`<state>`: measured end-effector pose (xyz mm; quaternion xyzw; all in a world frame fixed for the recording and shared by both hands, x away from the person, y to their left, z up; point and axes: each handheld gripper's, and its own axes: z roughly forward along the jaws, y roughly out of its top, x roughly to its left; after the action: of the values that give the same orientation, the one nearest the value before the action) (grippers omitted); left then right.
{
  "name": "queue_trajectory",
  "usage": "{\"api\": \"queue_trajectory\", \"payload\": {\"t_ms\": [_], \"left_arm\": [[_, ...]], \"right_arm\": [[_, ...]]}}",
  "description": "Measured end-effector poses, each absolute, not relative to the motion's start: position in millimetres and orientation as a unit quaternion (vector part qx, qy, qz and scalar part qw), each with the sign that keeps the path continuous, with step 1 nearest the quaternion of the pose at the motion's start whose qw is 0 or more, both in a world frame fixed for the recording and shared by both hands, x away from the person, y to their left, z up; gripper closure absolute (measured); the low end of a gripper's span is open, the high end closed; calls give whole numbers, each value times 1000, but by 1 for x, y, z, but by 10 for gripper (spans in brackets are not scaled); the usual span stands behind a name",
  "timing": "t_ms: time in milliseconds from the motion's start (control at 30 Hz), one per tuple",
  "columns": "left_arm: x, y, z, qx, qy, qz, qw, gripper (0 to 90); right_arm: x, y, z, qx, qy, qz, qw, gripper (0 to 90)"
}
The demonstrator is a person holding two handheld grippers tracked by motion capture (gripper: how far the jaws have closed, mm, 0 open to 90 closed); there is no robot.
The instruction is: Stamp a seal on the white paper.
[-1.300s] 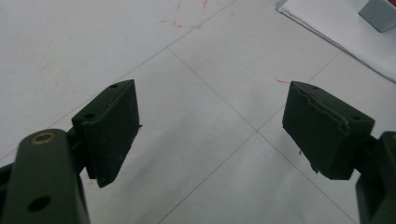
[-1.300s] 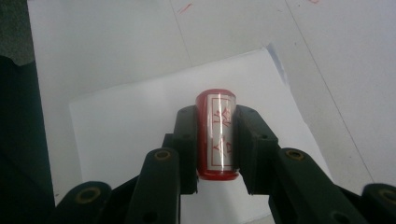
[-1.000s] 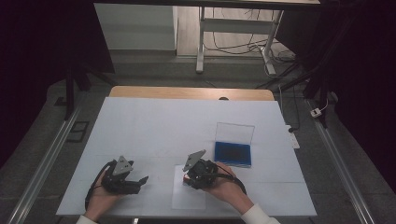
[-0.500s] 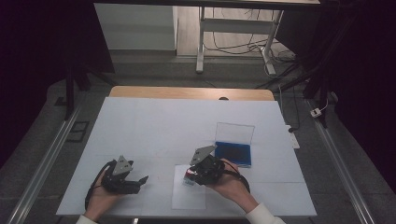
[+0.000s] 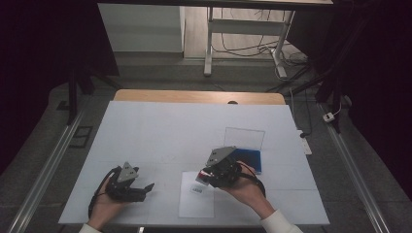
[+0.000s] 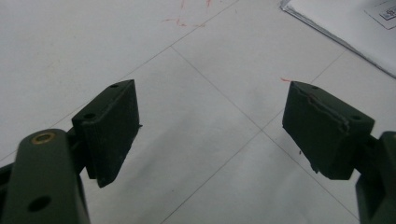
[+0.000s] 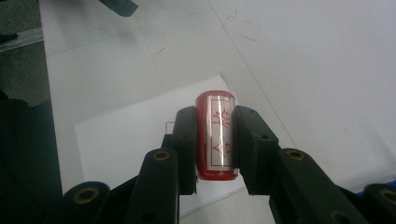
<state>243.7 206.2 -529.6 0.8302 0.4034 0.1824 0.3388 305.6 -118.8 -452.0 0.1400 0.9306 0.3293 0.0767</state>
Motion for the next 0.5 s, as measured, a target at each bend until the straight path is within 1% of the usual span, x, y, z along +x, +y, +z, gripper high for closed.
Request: {"api": "queue_trajectory", "payload": {"t_ms": [500], "left_arm": [[244, 206, -530, 832, 402, 182, 336, 191]], "right_arm": [[313, -135, -441, 158, 921, 345, 90, 695]]}}
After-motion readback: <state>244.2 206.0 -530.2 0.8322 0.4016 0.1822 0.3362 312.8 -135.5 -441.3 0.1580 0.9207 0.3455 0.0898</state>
